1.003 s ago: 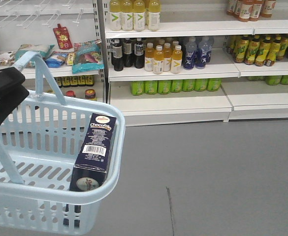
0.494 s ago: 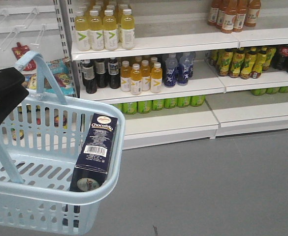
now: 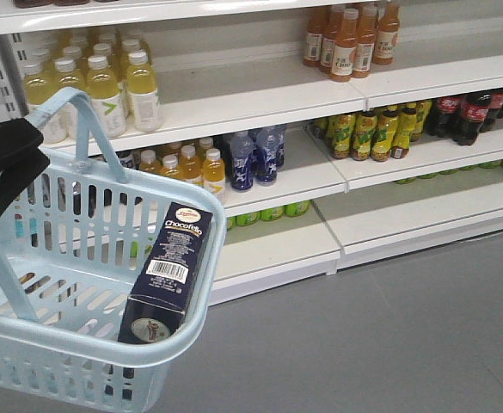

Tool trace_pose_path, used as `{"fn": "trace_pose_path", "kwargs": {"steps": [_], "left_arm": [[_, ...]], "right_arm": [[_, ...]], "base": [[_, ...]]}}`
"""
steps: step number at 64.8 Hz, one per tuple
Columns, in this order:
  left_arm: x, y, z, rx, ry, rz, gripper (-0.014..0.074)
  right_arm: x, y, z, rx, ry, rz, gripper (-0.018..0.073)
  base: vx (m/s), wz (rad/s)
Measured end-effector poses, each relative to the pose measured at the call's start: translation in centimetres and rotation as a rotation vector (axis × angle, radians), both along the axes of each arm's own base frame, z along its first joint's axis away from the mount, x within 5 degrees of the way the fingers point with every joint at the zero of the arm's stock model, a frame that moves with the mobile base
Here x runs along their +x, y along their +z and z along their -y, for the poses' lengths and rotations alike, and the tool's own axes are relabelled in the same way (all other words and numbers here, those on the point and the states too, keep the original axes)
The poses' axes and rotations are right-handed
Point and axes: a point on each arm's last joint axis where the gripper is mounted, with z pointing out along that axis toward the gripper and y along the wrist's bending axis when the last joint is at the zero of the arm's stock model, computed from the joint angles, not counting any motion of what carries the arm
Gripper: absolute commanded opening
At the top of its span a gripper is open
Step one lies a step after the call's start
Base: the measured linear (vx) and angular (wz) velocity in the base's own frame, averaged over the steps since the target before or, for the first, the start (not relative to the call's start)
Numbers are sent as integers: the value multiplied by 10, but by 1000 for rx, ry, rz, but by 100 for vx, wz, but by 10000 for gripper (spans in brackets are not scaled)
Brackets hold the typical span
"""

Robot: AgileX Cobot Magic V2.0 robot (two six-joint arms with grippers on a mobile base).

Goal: Left arm holds basket, right arm returns cookies
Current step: 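Hold the basket and drive along the drink shelves toward the plant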

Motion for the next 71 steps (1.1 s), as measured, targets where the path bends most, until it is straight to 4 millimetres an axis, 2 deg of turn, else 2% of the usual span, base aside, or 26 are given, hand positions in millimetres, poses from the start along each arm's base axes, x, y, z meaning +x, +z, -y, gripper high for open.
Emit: {"fn": "trace_pose_path", "kwargs": {"steps": [28, 71], "left_arm": [[0, 0, -1, 0, 9, -1, -8], [0, 0, -1, 1, 9, -1, -8]], "right_arm": [[0, 0, 0, 0, 0, 0, -8], [0, 0, 0, 0, 0, 0, -8]], "base": [[37, -39], [28, -64]]}}
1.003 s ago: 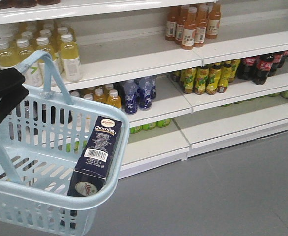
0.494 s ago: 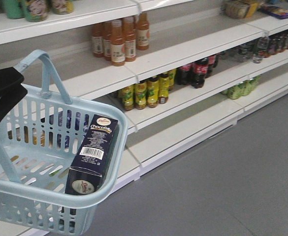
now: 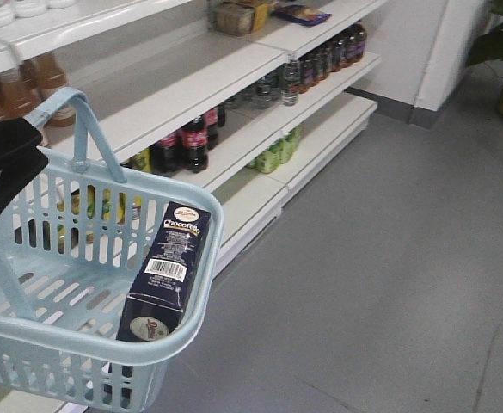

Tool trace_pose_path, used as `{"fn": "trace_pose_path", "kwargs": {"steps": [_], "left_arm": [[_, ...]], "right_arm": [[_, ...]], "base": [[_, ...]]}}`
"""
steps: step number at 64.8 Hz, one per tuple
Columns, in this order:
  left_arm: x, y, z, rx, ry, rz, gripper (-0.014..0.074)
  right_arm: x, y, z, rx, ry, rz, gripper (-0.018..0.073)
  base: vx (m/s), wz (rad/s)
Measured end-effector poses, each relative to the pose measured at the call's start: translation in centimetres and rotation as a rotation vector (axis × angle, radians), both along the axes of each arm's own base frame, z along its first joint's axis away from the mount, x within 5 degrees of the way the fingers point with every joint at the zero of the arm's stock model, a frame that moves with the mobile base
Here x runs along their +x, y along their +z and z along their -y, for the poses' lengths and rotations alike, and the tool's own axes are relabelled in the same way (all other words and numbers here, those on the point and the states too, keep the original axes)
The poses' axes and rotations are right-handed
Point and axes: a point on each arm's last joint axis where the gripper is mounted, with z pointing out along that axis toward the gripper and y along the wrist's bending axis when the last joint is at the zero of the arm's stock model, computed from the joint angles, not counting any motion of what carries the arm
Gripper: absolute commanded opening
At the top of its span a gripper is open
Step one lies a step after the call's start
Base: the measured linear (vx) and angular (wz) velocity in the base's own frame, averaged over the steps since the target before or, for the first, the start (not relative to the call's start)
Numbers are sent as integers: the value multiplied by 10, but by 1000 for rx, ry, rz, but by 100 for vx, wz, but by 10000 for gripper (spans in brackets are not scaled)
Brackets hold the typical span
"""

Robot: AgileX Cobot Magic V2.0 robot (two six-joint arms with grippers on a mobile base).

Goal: Left arm holds basket, right arm returns cookies
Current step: 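Hold the basket and drive along the drink shelves toward the plant, then hold the basket and turn the base toward the snack shelf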

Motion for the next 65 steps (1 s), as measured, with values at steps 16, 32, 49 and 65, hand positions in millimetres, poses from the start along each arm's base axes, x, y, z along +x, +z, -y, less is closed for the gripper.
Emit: {"fn": "trace_pose_path", "kwargs": {"steps": [16, 32, 49, 65], "left_arm": [[0, 0, 0, 0, 0, 0, -8], [0, 0, 0, 0, -1, 0, -8], [0, 0, 0, 0, -2, 0, -8], [0, 0, 0, 0, -4, 1, -8]], "right_arm": [[0, 0, 0, 0, 0, 0, -8], [0, 0, 0, 0, 0, 0, -8], [0, 0, 0, 0, 0, 0, -8], [0, 0, 0, 0, 0, 0, -8]], "base": [[24, -66], [22, -64], [21, -49], [24, -21]]}}
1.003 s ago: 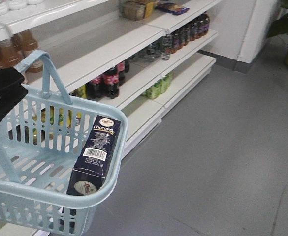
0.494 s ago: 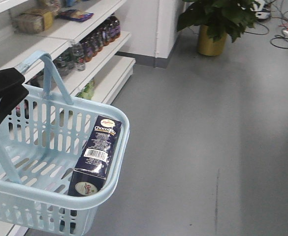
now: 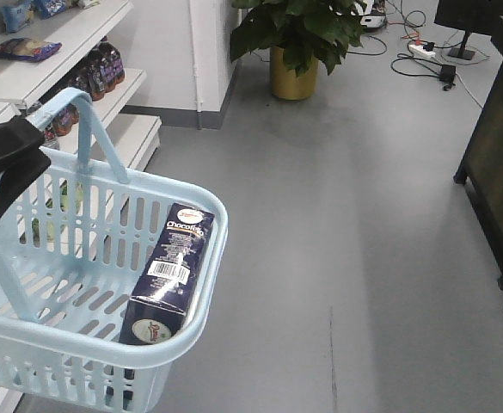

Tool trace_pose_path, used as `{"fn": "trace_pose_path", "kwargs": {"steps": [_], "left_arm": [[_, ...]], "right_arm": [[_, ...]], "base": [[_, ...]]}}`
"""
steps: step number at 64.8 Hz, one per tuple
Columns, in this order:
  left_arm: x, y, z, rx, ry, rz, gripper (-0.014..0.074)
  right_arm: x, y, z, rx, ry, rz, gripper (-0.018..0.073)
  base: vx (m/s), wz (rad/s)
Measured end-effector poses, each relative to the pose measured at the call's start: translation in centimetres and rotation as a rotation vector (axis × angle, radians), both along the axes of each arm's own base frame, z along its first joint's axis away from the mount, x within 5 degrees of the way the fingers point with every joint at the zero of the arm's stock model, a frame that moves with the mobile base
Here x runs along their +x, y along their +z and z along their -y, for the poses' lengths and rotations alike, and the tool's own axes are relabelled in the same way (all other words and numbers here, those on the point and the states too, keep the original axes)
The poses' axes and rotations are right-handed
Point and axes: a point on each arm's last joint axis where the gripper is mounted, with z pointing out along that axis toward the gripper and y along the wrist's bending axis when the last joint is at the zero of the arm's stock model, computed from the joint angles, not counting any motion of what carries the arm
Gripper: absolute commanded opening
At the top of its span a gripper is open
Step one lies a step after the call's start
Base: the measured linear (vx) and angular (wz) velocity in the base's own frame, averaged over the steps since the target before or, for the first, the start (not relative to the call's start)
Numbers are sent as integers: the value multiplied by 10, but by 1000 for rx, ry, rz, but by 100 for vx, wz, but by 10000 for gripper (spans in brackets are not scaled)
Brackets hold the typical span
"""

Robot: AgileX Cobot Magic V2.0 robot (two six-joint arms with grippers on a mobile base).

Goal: Left arm holds basket, right arm returns cookies
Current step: 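Hold the basket and turn the base toward the snack shelf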

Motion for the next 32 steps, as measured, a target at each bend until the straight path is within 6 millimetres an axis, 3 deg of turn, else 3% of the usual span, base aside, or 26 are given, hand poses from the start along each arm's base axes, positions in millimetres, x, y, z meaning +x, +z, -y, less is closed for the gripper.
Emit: {"fn": "trace_pose_path", "kwargs": {"steps": [32], "left_arm": [[0, 0, 0, 0, 0, 0, -8]], "right_arm": [[0, 0, 0, 0, 0, 0, -8]], "base": [[31, -2]]}}
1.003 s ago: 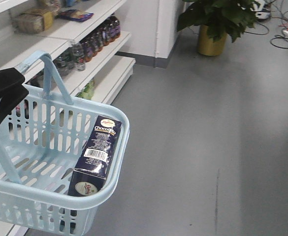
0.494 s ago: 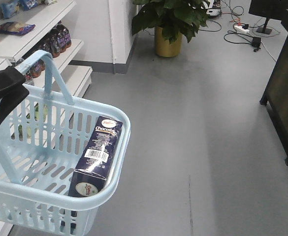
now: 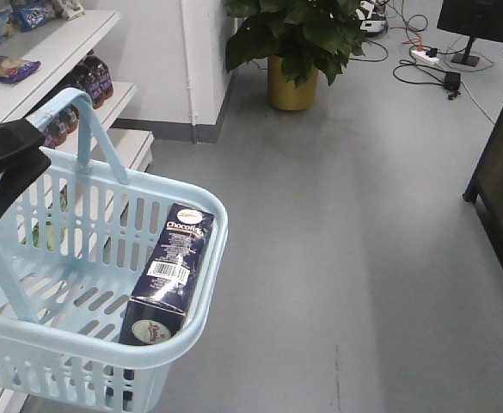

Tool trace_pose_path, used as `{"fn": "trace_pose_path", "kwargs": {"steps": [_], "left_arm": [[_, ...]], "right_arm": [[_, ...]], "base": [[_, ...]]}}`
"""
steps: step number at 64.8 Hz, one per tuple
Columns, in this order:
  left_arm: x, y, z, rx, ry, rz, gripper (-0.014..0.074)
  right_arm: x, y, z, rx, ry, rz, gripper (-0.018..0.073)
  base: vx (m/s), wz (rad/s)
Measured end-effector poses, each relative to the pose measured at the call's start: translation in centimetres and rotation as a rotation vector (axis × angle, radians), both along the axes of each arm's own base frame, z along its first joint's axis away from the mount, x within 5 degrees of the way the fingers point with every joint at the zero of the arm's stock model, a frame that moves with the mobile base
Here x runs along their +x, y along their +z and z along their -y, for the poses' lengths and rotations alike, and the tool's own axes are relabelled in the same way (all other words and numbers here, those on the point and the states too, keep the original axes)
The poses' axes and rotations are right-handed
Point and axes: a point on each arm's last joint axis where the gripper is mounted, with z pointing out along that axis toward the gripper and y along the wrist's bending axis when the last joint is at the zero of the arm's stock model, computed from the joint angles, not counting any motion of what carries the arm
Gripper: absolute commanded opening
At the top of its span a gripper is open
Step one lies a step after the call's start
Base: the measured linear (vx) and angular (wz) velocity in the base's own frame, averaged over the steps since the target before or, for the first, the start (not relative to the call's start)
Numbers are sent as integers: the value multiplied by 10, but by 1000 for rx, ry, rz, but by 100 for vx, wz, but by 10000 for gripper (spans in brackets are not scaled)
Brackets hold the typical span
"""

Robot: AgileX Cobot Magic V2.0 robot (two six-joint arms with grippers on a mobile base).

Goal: Left arm holds basket, right arm returns cookies
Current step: 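Hold the basket and turn the base toward the snack shelf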

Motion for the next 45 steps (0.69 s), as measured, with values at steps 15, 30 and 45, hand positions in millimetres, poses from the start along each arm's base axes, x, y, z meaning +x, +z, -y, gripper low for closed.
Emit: {"fn": "trace_pose_path", "kwargs": {"steps": [15, 30, 45], "left_arm": [[0, 0, 0, 0, 0, 0, -8], [0, 0, 0, 0, 1, 0, -8], [0, 0, 0, 0, 1, 0, -6]], "right_arm": [[0, 0, 0, 0, 0, 0, -8], [0, 0, 0, 0, 0, 0, -8], [0, 0, 0, 0, 0, 0, -8]], "base": [[39, 0], [43, -7], [47, -9]]}}
